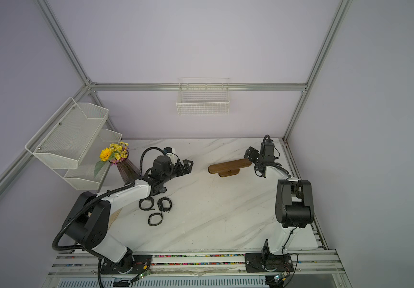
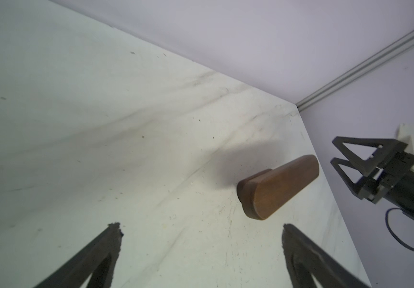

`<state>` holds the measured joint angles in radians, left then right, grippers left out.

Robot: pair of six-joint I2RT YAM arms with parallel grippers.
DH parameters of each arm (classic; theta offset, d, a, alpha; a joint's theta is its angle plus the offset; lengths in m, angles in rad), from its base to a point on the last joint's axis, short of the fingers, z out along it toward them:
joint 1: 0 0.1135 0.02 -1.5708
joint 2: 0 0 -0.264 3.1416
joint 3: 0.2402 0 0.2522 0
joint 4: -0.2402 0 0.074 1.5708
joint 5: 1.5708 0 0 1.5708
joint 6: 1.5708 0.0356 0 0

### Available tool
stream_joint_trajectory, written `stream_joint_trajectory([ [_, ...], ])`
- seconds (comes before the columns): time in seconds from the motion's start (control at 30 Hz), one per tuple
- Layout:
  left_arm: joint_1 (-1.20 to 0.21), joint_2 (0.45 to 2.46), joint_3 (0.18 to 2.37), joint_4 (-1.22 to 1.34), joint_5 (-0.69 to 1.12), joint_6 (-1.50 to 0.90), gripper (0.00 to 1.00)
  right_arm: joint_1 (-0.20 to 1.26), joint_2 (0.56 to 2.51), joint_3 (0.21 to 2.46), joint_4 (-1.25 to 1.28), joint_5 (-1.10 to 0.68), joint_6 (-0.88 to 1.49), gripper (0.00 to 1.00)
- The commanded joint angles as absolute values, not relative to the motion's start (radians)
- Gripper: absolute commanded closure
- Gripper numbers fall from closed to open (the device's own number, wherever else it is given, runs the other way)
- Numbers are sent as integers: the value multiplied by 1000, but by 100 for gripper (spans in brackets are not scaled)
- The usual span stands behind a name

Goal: Place watch on stand
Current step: Move the stand to the center of the board.

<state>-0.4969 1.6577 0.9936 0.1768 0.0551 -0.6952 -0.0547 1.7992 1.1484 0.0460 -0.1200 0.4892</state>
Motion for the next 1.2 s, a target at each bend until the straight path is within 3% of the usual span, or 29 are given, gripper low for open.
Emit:
stream_joint_trajectory([
  [0.0,-564,1708,1094,196,117,-751,0,-59,1847,1201,19,-199,531,3],
  [0.37,-626,1922,1268,228,193,-796,0,-58,1904,1216,-14,-301,519,3],
  [0.57,-626,2003,1356,209,218,-803,7,-10,1913,1236,-62,-300,459,3],
  [0.93,-621,2024,1390,167,217,-813,18,89,1910,1259,-128,-219,407,9],
  [1.17,-600,1951,1308,159,187,-799,19,153,1864,1205,-127,-170,441,10],
])
